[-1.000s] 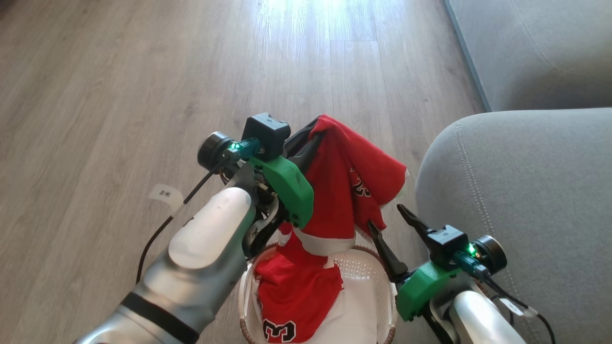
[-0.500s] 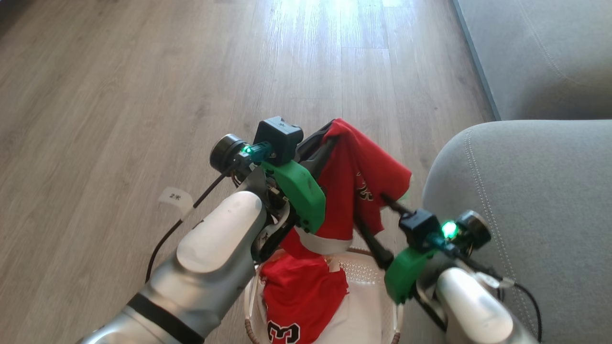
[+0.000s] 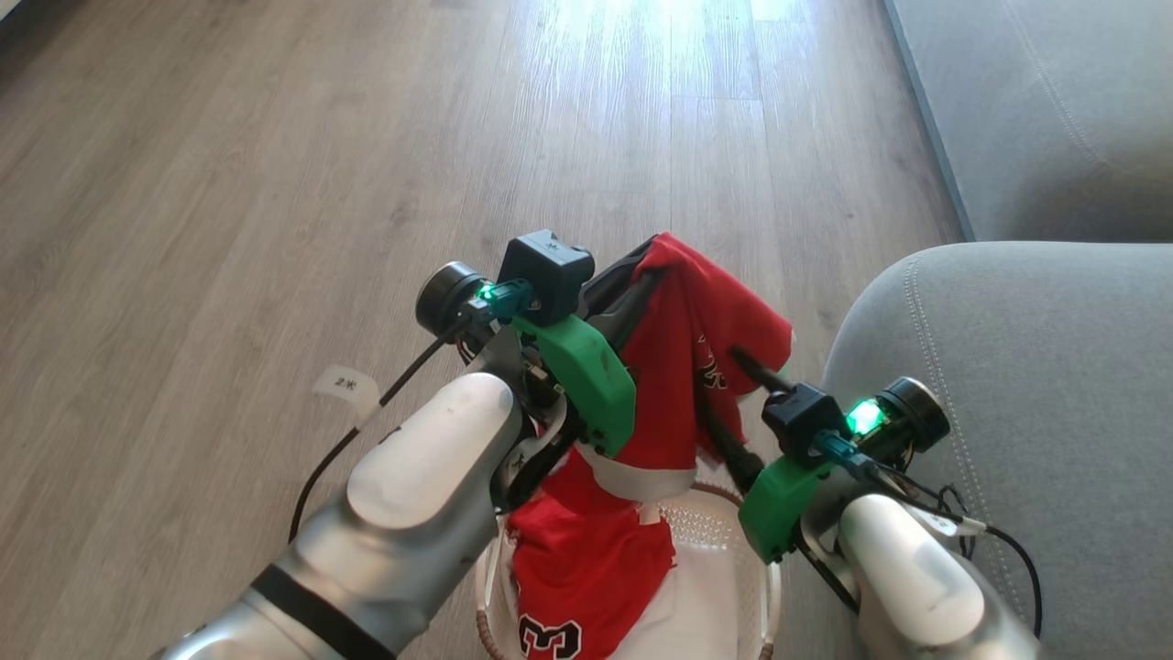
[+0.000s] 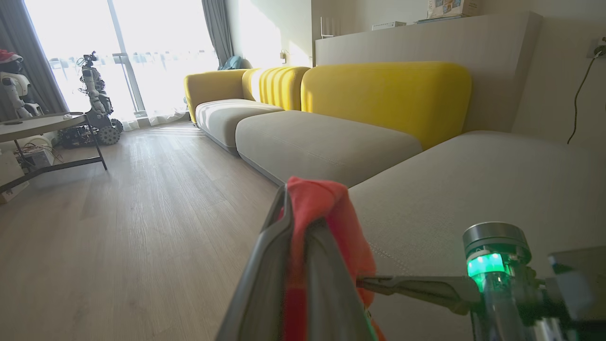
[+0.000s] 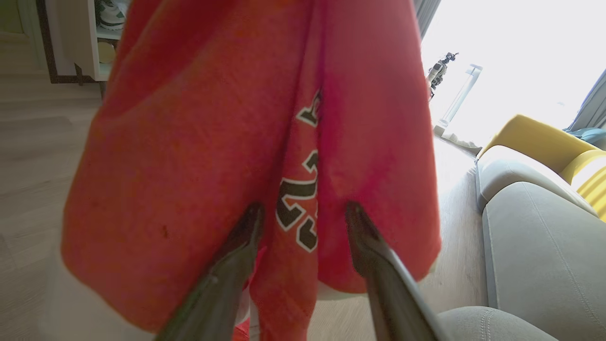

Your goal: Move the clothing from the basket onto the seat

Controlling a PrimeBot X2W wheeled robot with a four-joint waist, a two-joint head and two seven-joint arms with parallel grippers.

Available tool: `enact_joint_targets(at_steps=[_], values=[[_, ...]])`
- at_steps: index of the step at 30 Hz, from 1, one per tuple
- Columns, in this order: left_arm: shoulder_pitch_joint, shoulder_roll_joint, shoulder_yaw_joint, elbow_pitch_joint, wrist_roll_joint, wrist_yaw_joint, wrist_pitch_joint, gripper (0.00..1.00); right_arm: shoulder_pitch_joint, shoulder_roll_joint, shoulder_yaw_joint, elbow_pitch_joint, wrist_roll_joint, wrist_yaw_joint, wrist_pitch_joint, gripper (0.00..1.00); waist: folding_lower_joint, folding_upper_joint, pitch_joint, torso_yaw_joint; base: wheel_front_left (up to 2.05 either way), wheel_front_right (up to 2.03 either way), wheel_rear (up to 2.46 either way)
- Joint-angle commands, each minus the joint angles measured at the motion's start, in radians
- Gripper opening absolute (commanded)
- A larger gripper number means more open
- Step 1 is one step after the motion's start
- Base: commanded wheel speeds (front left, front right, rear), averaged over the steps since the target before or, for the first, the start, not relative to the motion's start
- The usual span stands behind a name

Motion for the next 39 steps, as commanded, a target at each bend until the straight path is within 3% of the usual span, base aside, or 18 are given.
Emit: enact_joint_targets(at_steps=[1, 2, 17, 18, 19, 20, 29, 39], values=[[-0.072, 0.010, 0.030, -0.037, -0.010, 0.005, -0.012, 0.00, -0.068, 0.005, 0.013, -0.027, 0.003, 0.000, -0.007, 0.31, 0.0000, 0.0000, 0.001, 0.000, 0.00, 0.00, 0.00], [-0.073, 0.010, 0.029, -0.038, -0.011, 0.006, -0.013, 0.00, -0.073, 0.005, 0.014, -0.020, 0.005, 0.000, -0.007, 0.00, 0.0000, 0.0000, 0.001, 0.001, 0.00, 0.00, 0.00], [-0.043, 0.021, 0.040, -0.008, -0.042, 0.026, -0.043, 0.03, -0.097, 0.005, -0.035, -0.013, 0.036, 0.000, -0.007, 0.00, 0.0000, 0.0000, 0.016, -0.024, 0.00, 0.00, 0.00], [-0.038, 0.022, 0.042, -0.003, -0.045, 0.027, -0.048, 0.32, -0.098, 0.005, -0.045, -0.016, 0.032, 0.000, -0.007, 0.00, 0.0000, 0.0000, 0.017, -0.029, 0.00, 0.00, 0.00], [-0.032, 0.024, 0.045, 0.001, -0.048, 0.030, -0.055, 0.70, -0.099, 0.005, -0.056, -0.020, 0.028, 0.000, -0.007, 0.00, 0.0000, 0.0000, 0.019, -0.035, 0.00, 0.00, 0.00], [-0.028, 0.026, 0.047, 0.007, -0.050, 0.030, -0.061, 1.00, -0.101, 0.005, -0.067, -0.023, 0.021, 0.000, -0.007, 0.00, 0.0000, 0.0000, 0.020, -0.041, 0.00, 0.00, 0.00], [0.013, 0.030, 0.059, 0.052, -0.067, 0.018, -0.158, 1.00, -0.122, 0.004, -0.197, -0.066, -0.059, 0.000, -0.007, 0.00, 0.0000, 0.0000, 0.031, -0.117, 0.00, 0.00, 0.00], [0.055, 0.020, 0.043, 0.082, -0.080, 0.009, -0.231, 1.00, -0.138, -0.034, -0.330, -0.124, -0.116, 0.000, -0.007, 0.00, 0.0000, 0.0000, 0.042, -0.256, 0.00, 0.00, 0.00]])
